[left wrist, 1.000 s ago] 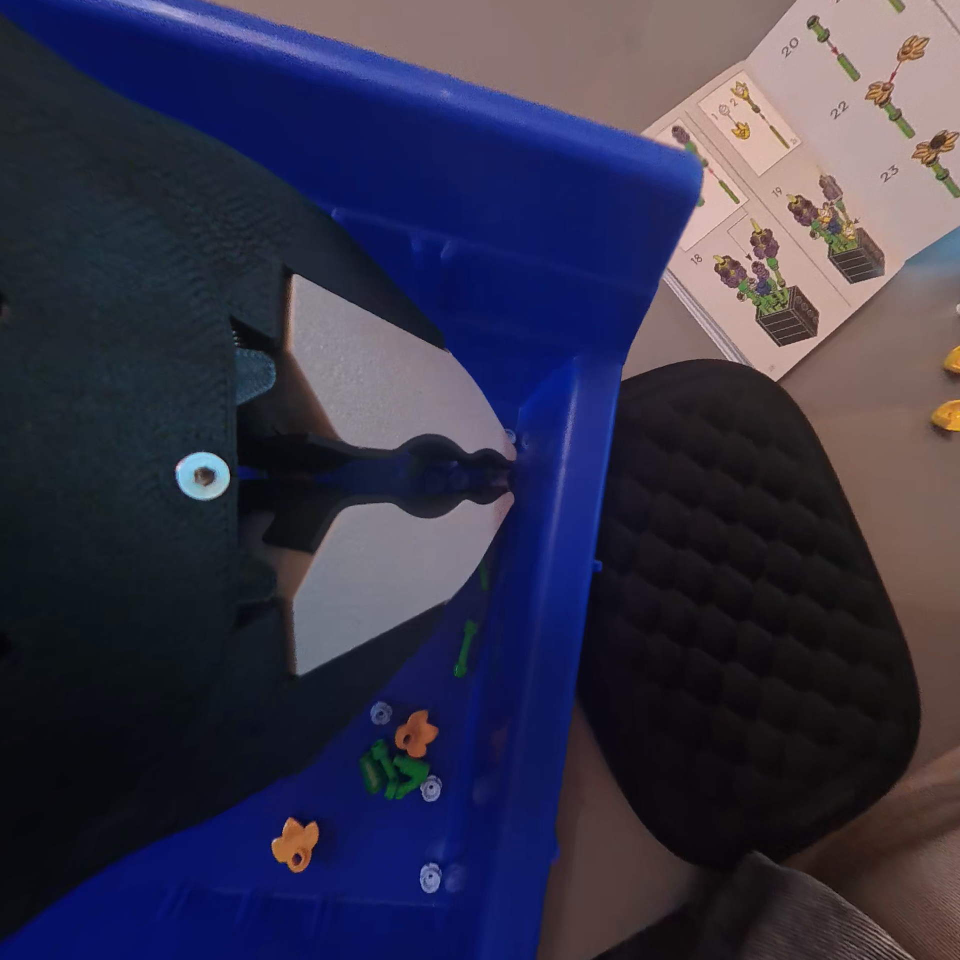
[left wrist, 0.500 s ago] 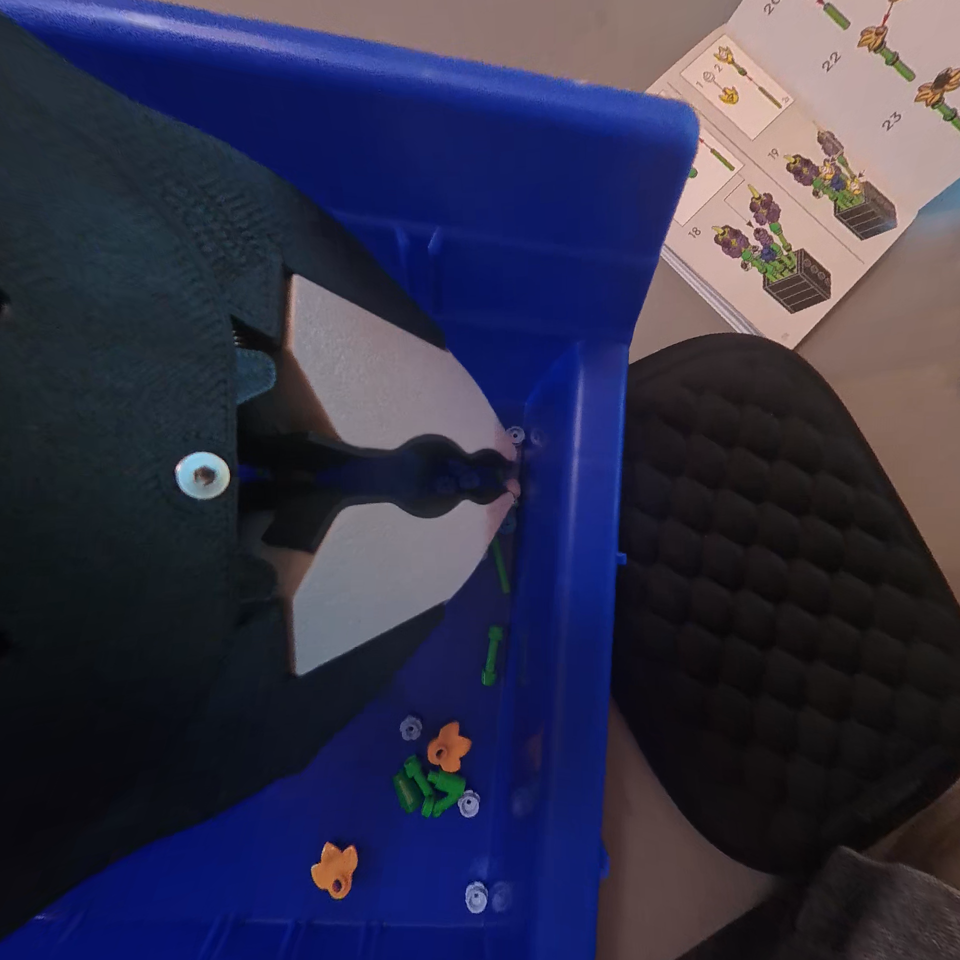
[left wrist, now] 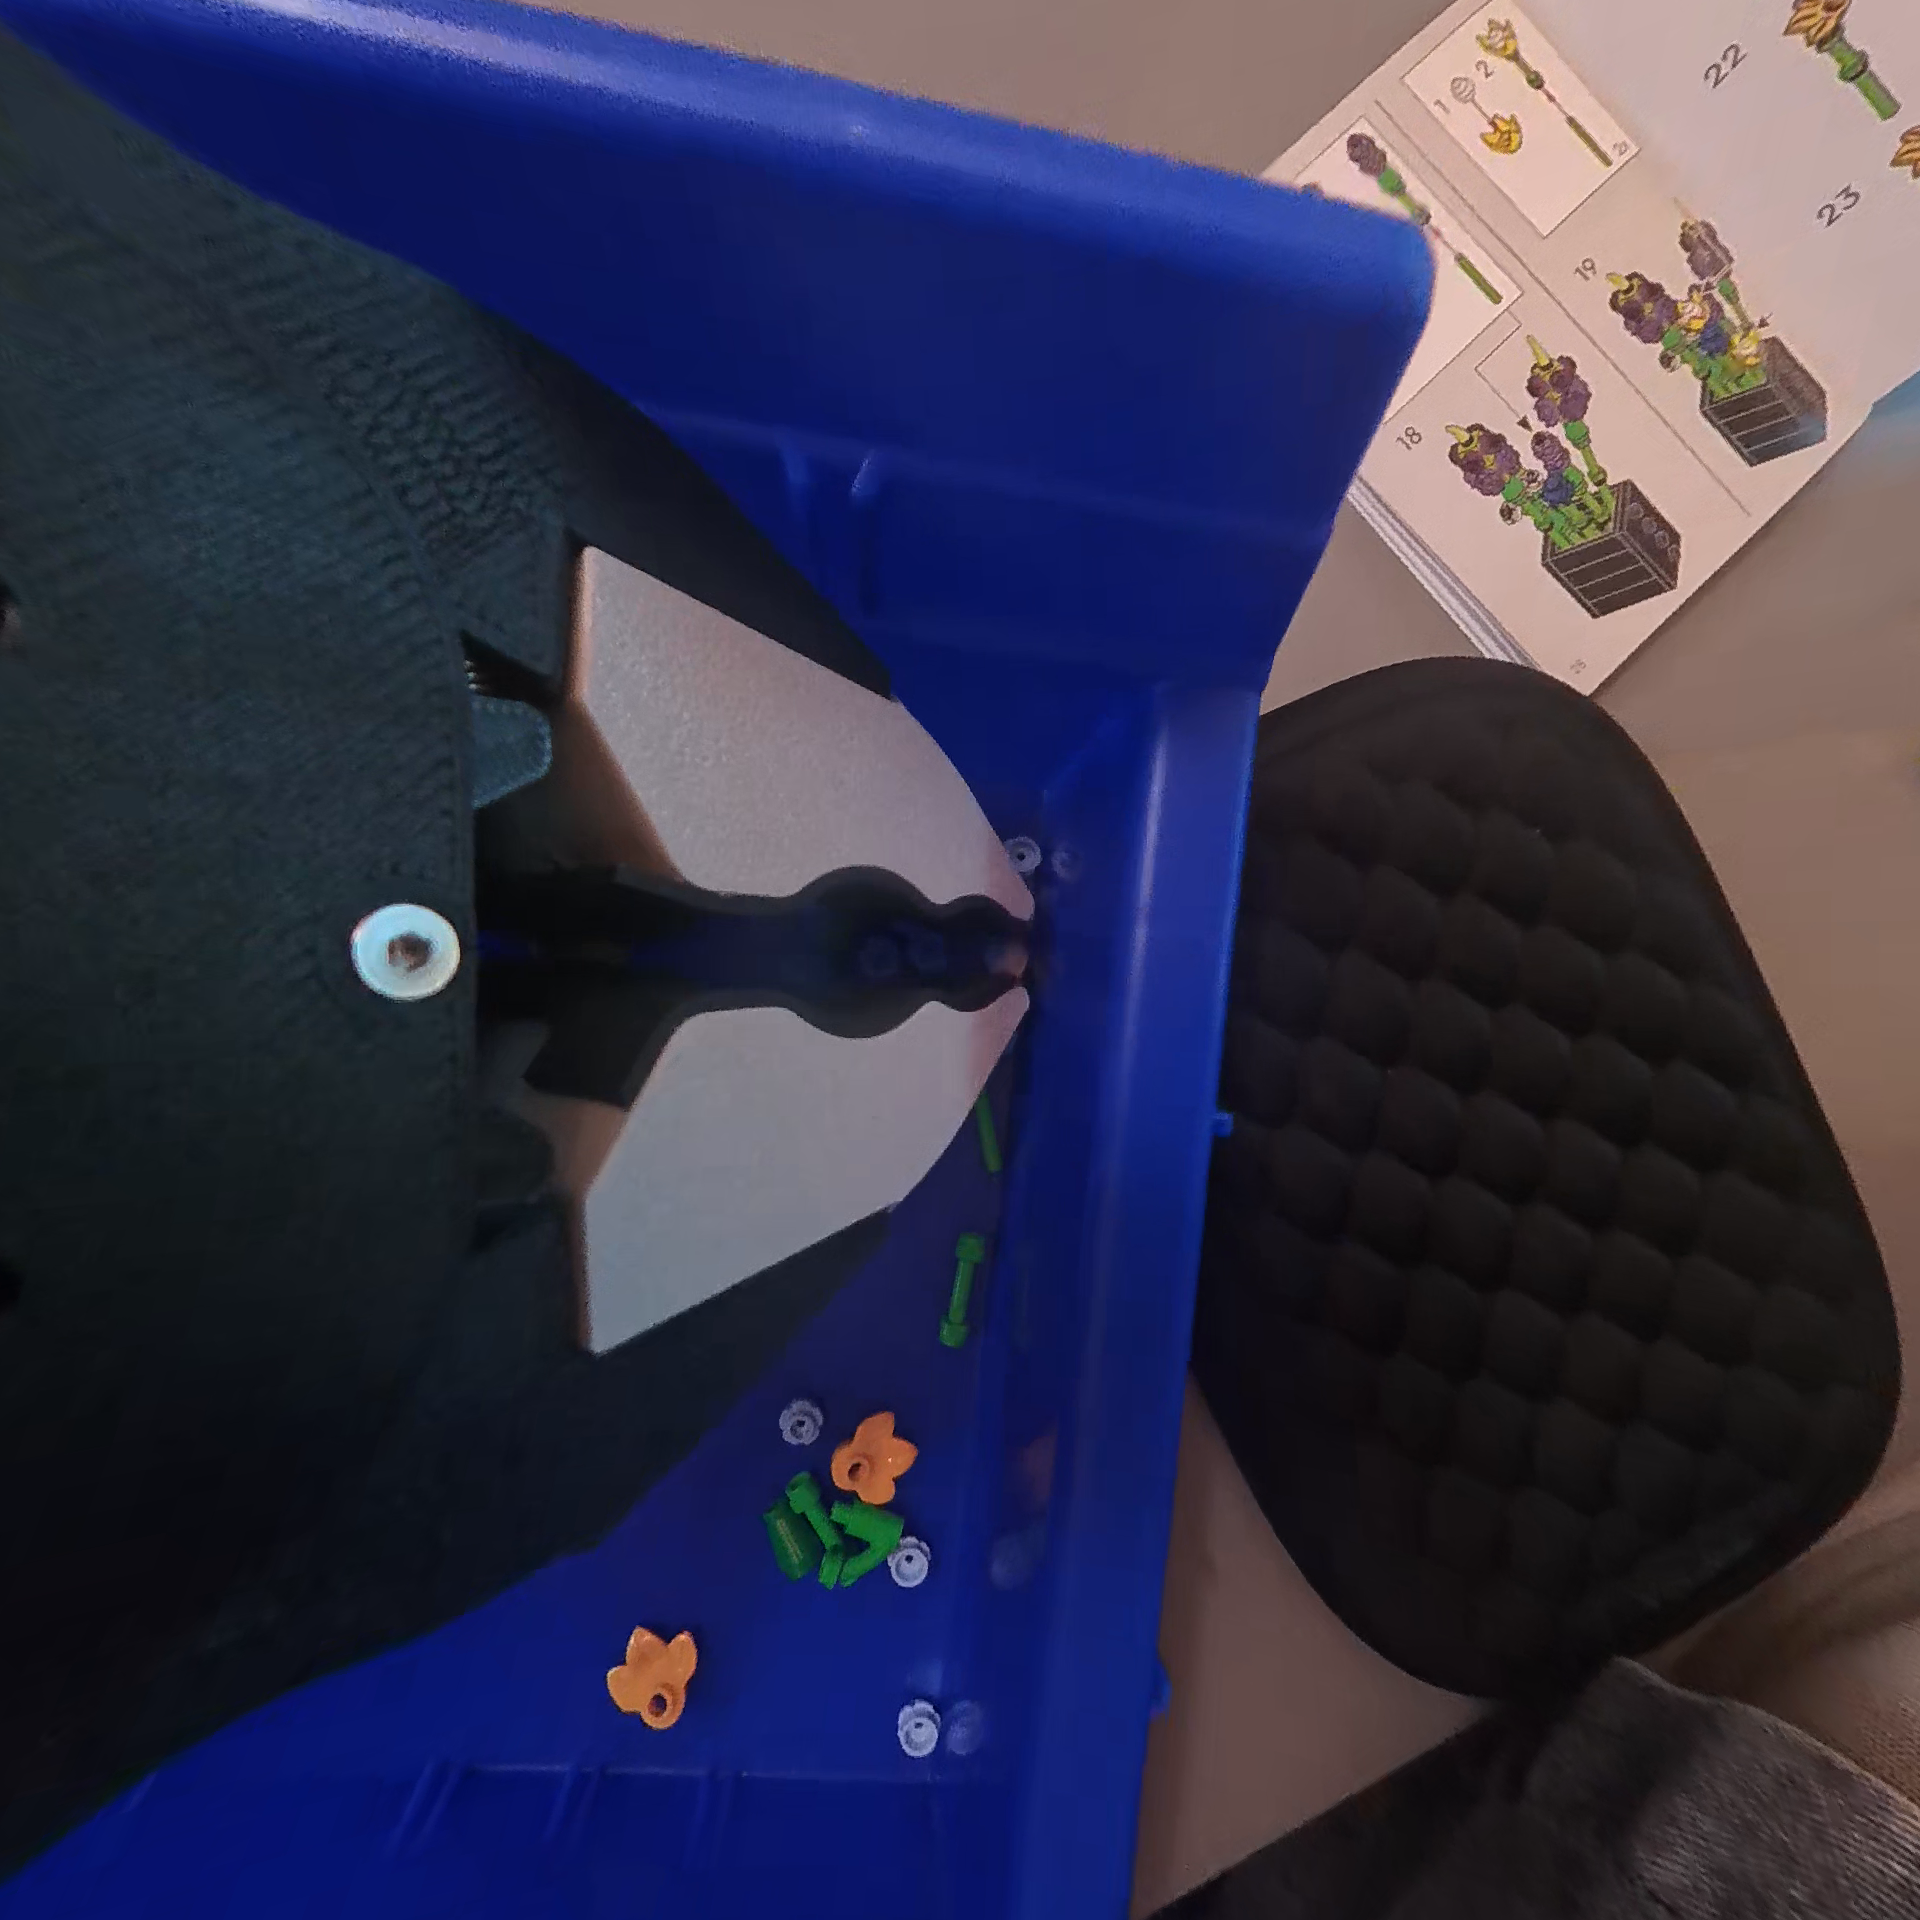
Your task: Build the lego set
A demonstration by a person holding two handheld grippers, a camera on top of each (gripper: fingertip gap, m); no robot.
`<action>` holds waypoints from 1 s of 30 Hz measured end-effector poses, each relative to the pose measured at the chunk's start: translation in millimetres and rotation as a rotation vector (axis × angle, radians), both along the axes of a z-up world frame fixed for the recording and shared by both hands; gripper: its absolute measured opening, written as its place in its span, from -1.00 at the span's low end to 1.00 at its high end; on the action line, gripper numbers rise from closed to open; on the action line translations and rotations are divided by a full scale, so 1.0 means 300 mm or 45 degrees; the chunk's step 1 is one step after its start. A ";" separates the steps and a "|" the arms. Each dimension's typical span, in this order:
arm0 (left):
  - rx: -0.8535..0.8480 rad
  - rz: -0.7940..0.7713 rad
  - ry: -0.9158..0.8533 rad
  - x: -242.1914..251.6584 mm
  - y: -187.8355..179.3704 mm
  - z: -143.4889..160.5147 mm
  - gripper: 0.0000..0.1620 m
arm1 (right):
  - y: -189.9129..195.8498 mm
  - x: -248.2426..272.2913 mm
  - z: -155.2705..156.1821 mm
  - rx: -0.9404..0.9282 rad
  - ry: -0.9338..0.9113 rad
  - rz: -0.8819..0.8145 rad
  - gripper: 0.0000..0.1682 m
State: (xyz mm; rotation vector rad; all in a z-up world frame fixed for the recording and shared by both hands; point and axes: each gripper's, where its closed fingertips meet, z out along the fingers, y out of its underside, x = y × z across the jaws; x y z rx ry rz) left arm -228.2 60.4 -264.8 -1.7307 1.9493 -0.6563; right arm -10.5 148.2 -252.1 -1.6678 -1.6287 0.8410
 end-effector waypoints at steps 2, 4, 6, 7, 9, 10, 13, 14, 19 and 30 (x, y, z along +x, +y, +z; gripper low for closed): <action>-0.027 0.016 0.003 0.002 -0.002 -0.004 -0.92 | 0.001 0.000 0.000 0.001 -0.002 -0.001 -0.73; -0.038 0.022 -0.004 0.003 -0.002 -0.004 -0.92 | 0.000 0.000 0.000 0.004 -0.004 -0.001 -0.73; -0.034 0.013 0.001 0.001 -0.004 -0.005 -0.92 | 0.000 0.000 -0.001 0.007 -0.005 -0.001 -0.73; -0.031 0.010 0.001 0.000 -0.003 -0.004 -0.92 | 0.001 0.000 -0.002 0.007 -0.006 -0.002 -0.73; -0.026 0.003 0.005 -0.002 -0.003 -0.004 -0.93 | 0.001 -0.001 -0.001 0.006 -0.005 -0.002 -0.73; -0.019 0.006 0.016 -0.006 -0.001 -0.004 -0.93 | 0.001 -0.002 -0.002 0.005 -0.004 -0.002 -0.73; 0.048 0.060 0.030 -0.028 0.025 0.021 -0.98 | 0.001 -0.002 0.001 0.004 0.005 0.001 -0.73; 0.081 0.107 0.017 -0.035 0.040 0.043 -1.00 | 0.001 -0.002 0.003 0.003 0.010 0.003 -0.73; 0.159 0.350 -0.091 -0.061 0.049 0.134 -1.00 | -0.006 -0.001 0.015 0.022 0.041 0.018 -0.73; 0.098 0.361 0.099 -0.009 0.062 0.039 -0.84 | -0.015 0.004 0.038 0.108 0.101 0.041 -0.73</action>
